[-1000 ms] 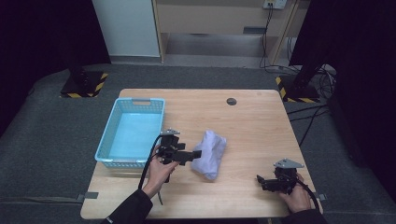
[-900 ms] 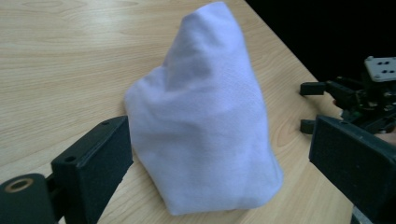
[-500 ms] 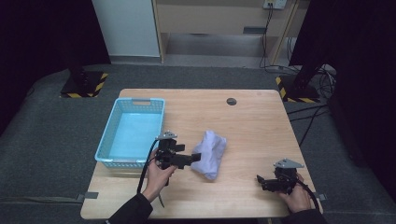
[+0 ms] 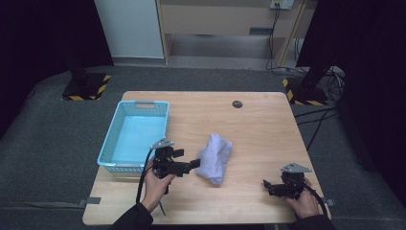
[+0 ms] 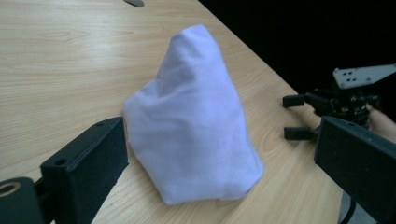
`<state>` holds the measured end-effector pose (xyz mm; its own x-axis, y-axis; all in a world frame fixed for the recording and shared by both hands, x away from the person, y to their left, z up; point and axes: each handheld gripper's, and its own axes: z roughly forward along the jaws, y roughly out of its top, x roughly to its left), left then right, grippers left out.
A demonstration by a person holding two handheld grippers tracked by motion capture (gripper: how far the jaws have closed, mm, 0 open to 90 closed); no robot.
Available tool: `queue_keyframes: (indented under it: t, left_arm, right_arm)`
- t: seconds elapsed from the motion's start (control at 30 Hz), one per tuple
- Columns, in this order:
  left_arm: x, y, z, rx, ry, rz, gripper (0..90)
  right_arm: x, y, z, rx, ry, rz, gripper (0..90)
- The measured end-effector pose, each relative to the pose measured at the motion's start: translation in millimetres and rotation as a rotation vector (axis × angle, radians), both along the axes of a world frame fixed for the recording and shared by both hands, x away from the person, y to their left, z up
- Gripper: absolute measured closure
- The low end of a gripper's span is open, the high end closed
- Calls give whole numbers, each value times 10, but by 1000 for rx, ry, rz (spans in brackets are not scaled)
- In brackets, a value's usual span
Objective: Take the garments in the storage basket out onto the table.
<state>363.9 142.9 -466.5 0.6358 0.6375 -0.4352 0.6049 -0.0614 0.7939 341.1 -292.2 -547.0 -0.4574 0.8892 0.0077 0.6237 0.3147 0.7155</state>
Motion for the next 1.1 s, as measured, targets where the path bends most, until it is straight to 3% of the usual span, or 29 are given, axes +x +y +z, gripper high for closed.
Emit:
queue_keyframes:
  t: [0.23, 0.73, 0.87, 1.1]
  left_arm:
    - [-65, 8, -38, -5, -8, -4, 9]
    - [-201, 51, -168, 43, -1, -7, 9]
    - [-248, 83, -169, 79, -11, -4, 8]
    - [-315, 128, -217, 84, -1, -1, 8]
  right_arm:
    - [0, 0, 0, 0, 0, 0, 6]
    - [0, 0, -1, 0, -1, 0, 6]
    - [0, 0, -1, 0, -1, 0, 6]
    - [0, 1, -1, 0, -1, 0, 6]
